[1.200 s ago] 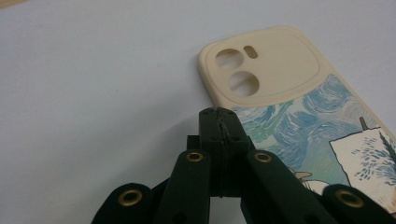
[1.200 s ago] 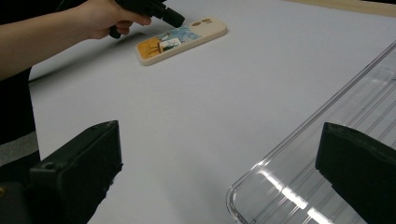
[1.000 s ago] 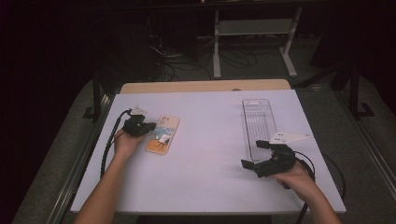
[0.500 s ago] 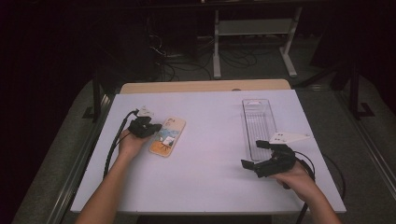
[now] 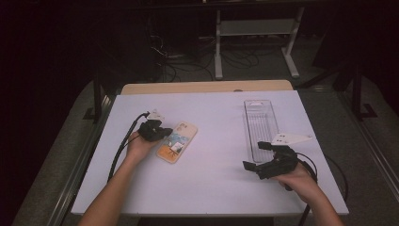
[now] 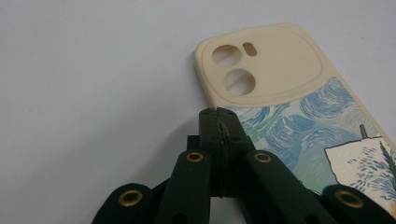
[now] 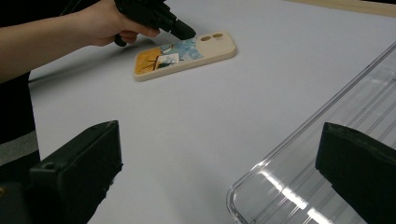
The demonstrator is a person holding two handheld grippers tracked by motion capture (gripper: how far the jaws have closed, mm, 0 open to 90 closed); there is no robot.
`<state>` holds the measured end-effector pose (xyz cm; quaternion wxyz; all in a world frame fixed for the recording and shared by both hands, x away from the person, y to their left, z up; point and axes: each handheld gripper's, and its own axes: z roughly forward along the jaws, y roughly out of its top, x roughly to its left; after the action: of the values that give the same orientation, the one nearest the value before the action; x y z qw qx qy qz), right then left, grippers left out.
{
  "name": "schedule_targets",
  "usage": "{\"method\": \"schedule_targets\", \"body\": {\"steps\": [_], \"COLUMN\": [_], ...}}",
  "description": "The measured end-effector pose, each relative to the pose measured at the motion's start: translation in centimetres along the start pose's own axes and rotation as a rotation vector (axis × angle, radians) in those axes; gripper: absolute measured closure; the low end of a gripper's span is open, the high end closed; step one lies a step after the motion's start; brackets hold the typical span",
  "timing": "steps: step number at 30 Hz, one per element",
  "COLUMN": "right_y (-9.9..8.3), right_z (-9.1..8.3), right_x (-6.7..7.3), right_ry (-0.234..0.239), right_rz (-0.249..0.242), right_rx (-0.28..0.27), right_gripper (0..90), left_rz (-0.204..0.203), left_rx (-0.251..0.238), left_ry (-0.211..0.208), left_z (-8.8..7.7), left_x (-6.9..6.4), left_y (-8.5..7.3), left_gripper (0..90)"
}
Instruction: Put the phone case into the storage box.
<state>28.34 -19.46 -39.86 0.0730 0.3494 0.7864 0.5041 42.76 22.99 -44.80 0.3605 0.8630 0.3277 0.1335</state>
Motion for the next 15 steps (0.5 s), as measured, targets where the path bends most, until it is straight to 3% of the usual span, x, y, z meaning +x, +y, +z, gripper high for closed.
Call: {"method": "schedule_targets", "body": {"steps": [10,15], "right_y": [0.0,0.0], "right_z": [0.0,0.0], "right_x": [0.0,0.0], "right_ry": [0.0,-0.001], "right_rz": [0.001,0.001], "right_rx": [0.002,0.002], "right_gripper": [0.1,0.1], "left_rz": [0.043,0.034], "left_rx": [0.006,0.008], "left_ry": [-0.052,-0.051], "left_z": [0.6,0.4], "left_x": [-1.2,-1.1], "left_y": [0.6,0.6], "left_gripper": [89.9,89.9]}}
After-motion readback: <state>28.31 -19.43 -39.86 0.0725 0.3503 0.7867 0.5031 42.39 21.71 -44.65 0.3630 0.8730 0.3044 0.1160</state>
